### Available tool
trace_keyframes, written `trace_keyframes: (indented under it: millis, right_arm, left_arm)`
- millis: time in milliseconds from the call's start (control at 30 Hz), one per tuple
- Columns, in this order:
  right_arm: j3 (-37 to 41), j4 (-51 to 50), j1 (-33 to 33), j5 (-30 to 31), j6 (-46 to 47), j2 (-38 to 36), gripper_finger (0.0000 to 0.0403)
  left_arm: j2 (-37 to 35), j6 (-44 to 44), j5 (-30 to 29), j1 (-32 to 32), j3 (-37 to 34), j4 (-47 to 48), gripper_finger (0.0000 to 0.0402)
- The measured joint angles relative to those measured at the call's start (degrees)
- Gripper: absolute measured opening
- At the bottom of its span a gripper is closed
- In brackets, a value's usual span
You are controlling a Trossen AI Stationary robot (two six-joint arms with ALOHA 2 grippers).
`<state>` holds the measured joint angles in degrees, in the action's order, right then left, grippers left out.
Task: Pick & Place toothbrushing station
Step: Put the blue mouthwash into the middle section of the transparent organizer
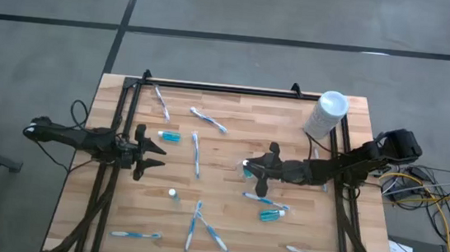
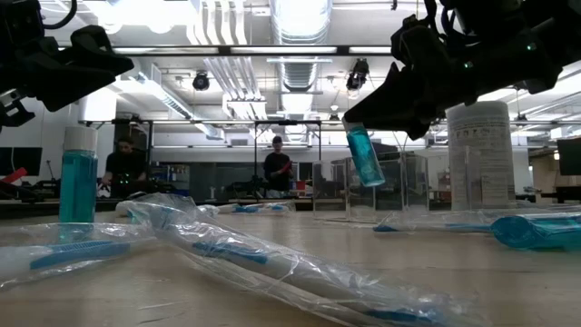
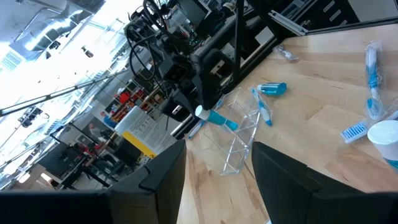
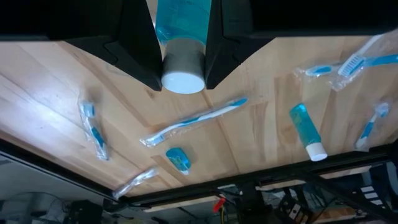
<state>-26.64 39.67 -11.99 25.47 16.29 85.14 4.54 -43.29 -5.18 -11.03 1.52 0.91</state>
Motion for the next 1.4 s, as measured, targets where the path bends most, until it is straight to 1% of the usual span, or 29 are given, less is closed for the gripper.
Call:
trace_keyframes:
  millis: [267, 467, 1200, 1400]
  right_arm:
    - [0.79, -0.22, 0.03, 1.66, 1.92, -0.43, 0.0105]
    - [1.00, -0.35, -0.10, 4.96, 1.70, -0.26, 0.0105]
    - [4.78, -0.38, -0.41, 7.09, 3.62, -0.39, 0.0105]
    - [5.06, -0.38, -0.39, 7.72, 3.71, -0.39, 0.0118]
  left_arm:
    - [0.01, 0.00, -0.01, 0.00, 0.01, 0.00, 0.0188]
    - [0.00, 0.00, -0.01, 0.00, 0.01, 0.00, 0.0188]
    - [0.01, 0.00, -0.01, 0.04, 0.00, 0.00, 0.0188]
    - [0.01, 0.00, -0.01, 0.04, 0.00, 0.00, 0.0188]
